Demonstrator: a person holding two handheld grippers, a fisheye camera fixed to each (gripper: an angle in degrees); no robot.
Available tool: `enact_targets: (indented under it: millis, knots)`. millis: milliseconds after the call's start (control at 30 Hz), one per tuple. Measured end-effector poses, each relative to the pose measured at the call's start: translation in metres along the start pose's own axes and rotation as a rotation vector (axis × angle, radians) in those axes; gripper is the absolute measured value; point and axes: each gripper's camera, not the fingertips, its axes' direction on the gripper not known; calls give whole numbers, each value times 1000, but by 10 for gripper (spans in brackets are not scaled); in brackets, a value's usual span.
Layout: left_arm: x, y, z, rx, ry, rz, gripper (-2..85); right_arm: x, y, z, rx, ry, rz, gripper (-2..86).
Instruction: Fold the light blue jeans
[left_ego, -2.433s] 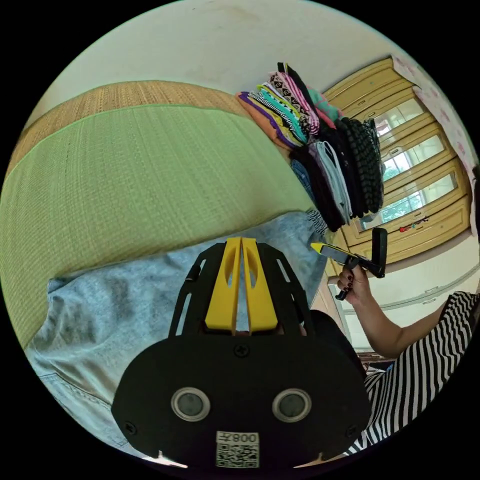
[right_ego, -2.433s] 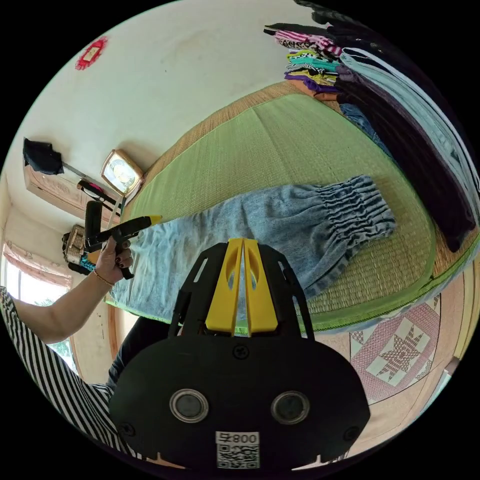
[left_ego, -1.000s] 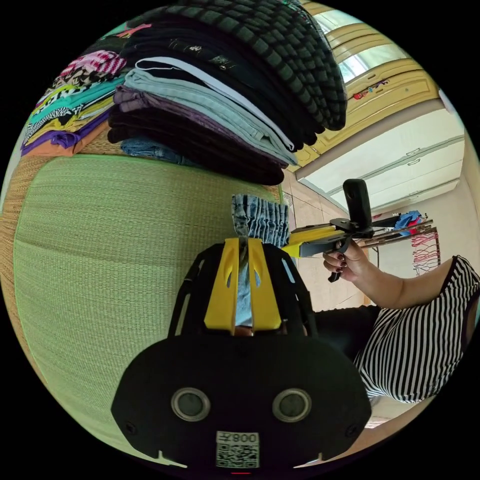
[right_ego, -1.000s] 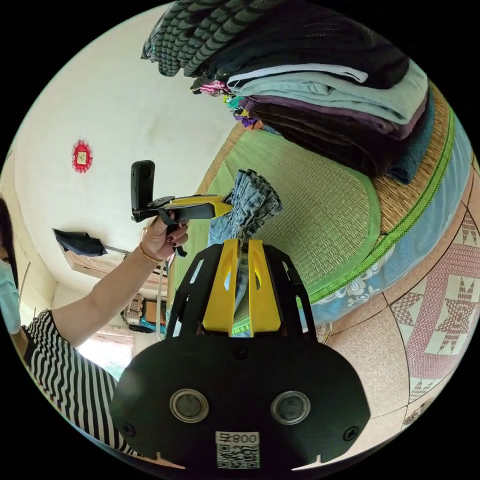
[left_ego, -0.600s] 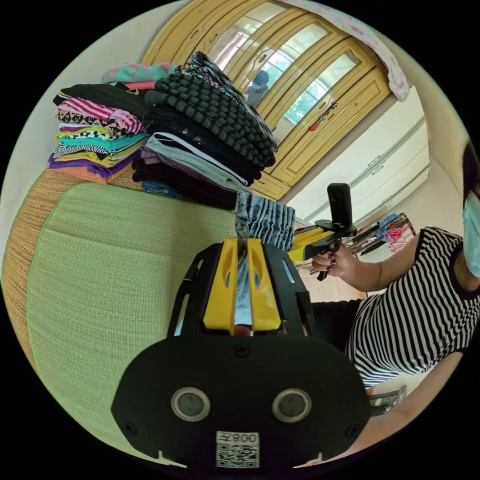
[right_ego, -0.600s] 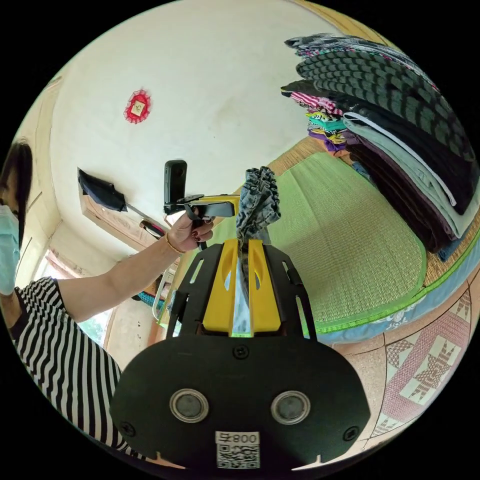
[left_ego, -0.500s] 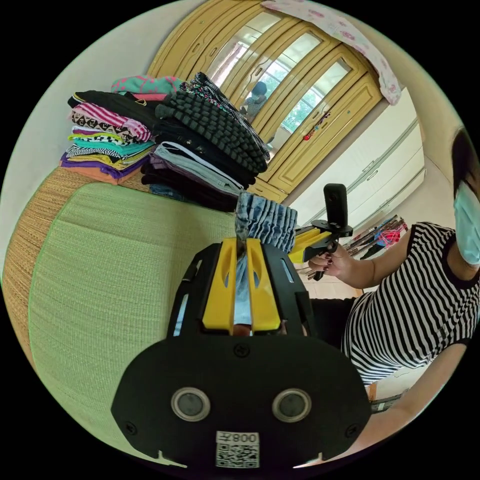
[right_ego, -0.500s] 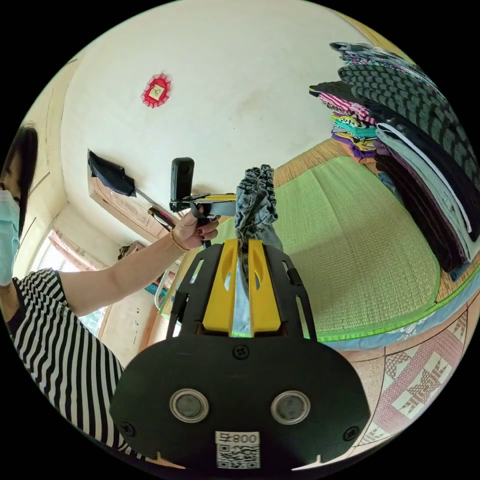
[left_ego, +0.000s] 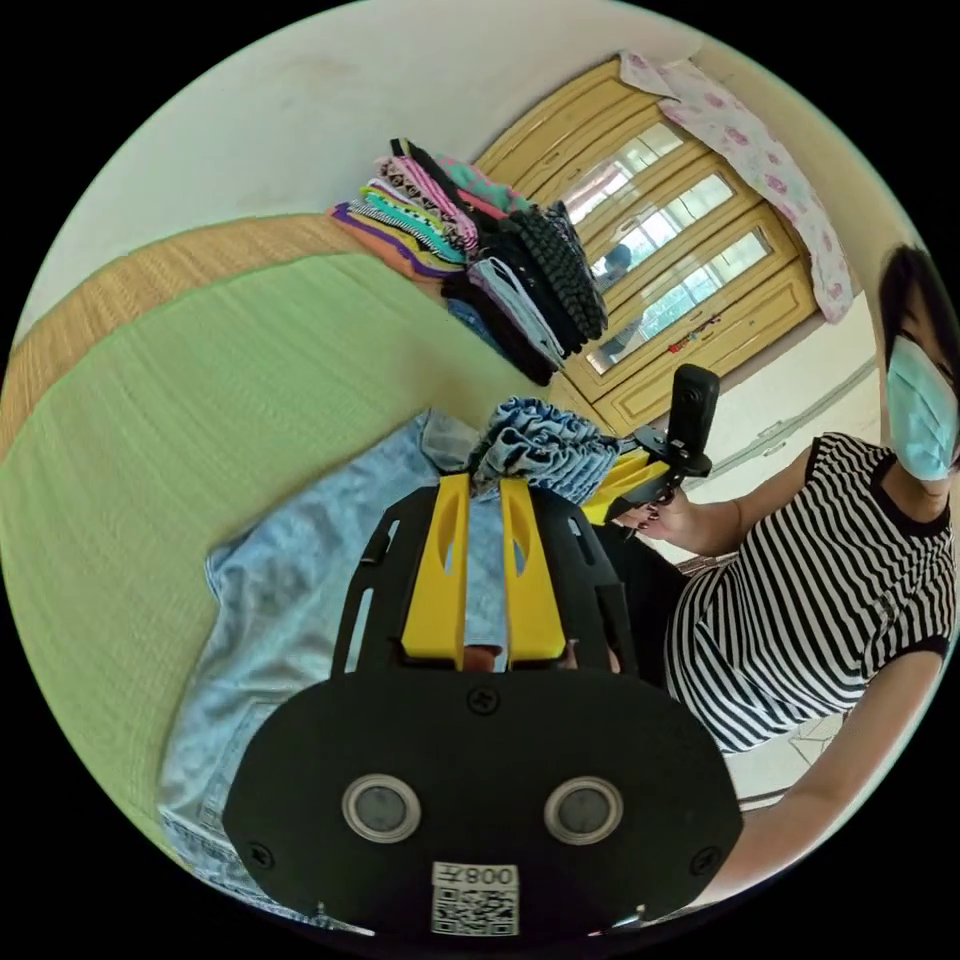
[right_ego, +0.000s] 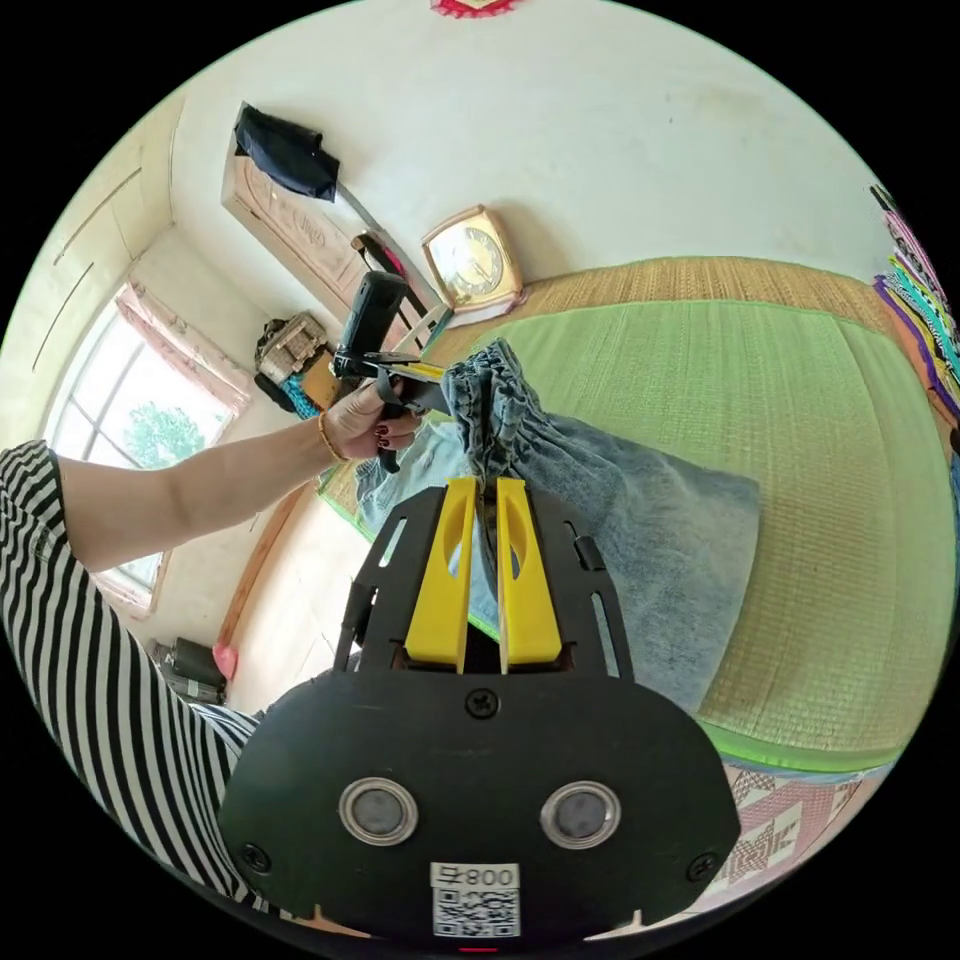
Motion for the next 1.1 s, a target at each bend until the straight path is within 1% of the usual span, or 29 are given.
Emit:
enact_targets:
  millis: [100, 167, 200, 233, 267, 300, 367, 433, 467, 533, 633, 733, 800, 900, 967, 1033, 1100]
  knots:
    - [-30, 62, -5, -57, -66, -170, 37, -3, 1, 50, -124, 15, -4, 35]
    - [-52, 110, -13, -77, -87, -323, 29, -1, 3, 90, -258, 13, -7, 37]
    - [-56, 121, -16, -71, -99, -359, 29, 0, 4, 99, -288, 7, -5, 37]
    - [-61, 142, -26, -21, -105, -413, 28, -1, 5, 111, -331, 8, -8, 38]
    - [-62, 158, -36, 51, -77, -450, 28, -3, 4, 117, -349, 17, -21, 39]
    - [-62, 165, -41, 85, -57, -458, 29, -4, 3, 119, -352, 21, -24, 40]
    - [-50, 182, -53, 171, -41, -444, 37, -7, -1, 120, -360, 30, -41, 42]
    - [-43, 189, -54, 161, -76, -463, 54, -8, -5, 119, -362, 25, -50, 44]
    - [-43, 196, -54, 157, -84, -516, 72, -7, -7, 118, -363, 18, -54, 45]
    - [-46, 211, -55, 194, -40, -589, 90, -7, -11, 116, -359, 11, -53, 46]
    - [-58, 235, -54, 260, 42, -695, 81, -11, -16, 113, -359, 28, -61, 47]
    - [-64, 245, -62, 366, 156, -678, 52, -16, -24, 105, -343, 37, -74, 48]
    - [-59, 241, -70, 374, 159, -616, 42, -21, -29, 97, -327, 41, -98, 50]
    - [-45, 239, -84, 343, 36, -551, 32, -28, -34, 99, -357, 69, -145, 54]
    - [-33, 245, -93, 366, -62, -520, 26, -27, -34, 115, -434, 58, -146, 61]
    - [-24, 246, -94, 347, -120, -491, 20, -27, -35, 115, -423, 61, -148, 64]
    - [-17, 245, -84, 290, -134, -461, 13, -26, -39, 112, -426, 44, -137, 67]
